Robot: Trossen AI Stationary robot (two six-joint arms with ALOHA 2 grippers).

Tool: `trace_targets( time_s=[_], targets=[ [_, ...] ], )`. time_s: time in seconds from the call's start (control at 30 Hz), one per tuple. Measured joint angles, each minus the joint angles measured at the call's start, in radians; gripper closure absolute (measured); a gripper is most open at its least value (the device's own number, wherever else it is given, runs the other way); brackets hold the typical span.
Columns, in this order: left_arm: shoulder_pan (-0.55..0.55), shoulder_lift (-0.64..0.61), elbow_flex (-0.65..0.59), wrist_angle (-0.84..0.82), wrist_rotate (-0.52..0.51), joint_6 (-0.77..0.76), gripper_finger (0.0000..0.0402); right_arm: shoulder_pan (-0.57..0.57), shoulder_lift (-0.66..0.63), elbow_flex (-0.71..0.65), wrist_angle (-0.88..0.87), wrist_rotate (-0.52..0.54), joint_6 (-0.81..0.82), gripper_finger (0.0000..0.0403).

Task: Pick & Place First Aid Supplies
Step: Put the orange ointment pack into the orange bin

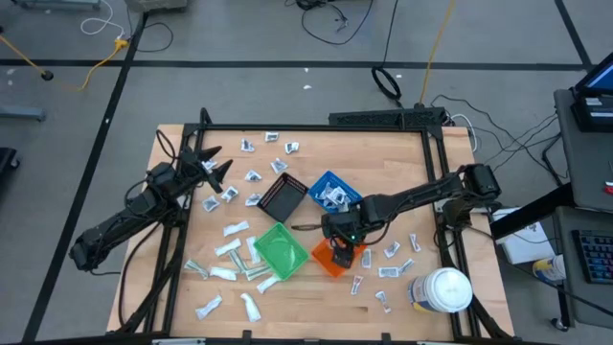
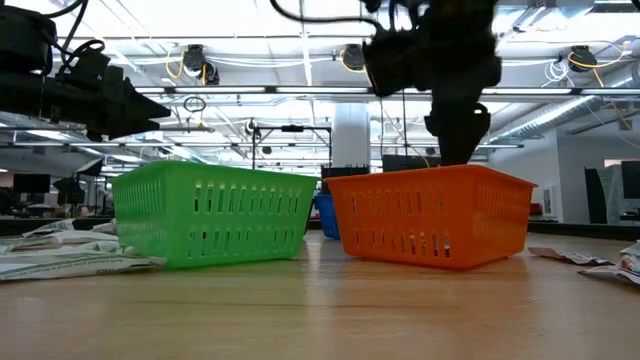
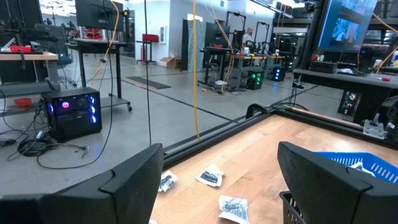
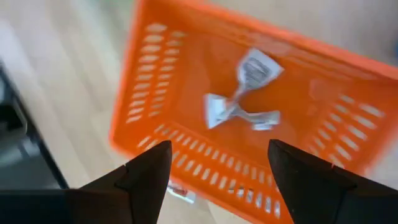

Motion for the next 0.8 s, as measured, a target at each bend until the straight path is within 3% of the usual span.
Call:
trace_targets(
  time_s=[0.37,0.6,0.8],
  targets=[
    [0.0,0.0,0.0,0.0,0.0,0.0,0.0078,-0.019,-0.009,0.0,-0.006,0.008,0.232,0.0143],
    [0.0,0.0,0.0,0.0,0.0,0.0,0.0078,-0.028,-0.076,-0.021,-0.087,0.157,0.439,0.0143],
    [0.0,0.0,0.0,0.0,0.0,0.0,0.0078,-0.042,-0.193,-0.146,-0.1,0.187,0.588,0.0142]
  ],
)
